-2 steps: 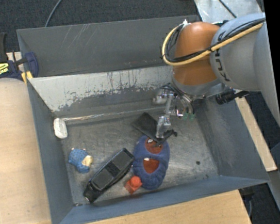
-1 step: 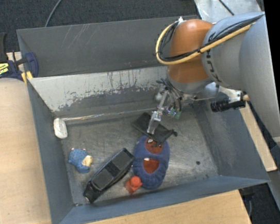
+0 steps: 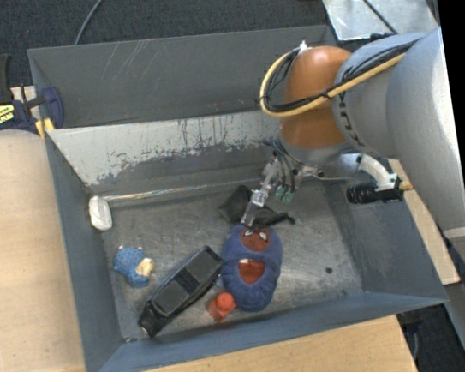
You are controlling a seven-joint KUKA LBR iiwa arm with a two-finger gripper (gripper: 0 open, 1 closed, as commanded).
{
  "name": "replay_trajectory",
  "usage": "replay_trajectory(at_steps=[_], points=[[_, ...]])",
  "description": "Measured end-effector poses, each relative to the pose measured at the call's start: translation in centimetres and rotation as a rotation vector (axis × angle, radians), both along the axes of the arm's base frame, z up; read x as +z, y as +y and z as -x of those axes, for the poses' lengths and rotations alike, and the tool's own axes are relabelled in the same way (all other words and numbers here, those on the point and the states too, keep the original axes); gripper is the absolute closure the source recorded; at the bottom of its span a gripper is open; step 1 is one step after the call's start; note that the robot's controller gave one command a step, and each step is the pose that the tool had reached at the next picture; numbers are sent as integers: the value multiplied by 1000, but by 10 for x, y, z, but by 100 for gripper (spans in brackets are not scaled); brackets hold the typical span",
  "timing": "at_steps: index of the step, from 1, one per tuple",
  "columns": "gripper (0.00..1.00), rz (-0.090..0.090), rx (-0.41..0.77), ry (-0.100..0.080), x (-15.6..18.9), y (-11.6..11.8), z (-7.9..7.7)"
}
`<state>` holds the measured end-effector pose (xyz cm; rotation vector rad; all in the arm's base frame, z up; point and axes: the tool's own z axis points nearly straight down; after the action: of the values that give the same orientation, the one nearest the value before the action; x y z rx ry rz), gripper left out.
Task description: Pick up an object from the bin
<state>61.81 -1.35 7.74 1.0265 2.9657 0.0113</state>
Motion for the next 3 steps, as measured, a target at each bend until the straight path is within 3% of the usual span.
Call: replay_trajectory(at_steps=[1, 2, 3], points=[[0, 9, -170, -10, -2, 22, 11], [100, 9, -169, -19, 1, 22, 8], [100, 5, -167, -5, 94, 21, 6]])
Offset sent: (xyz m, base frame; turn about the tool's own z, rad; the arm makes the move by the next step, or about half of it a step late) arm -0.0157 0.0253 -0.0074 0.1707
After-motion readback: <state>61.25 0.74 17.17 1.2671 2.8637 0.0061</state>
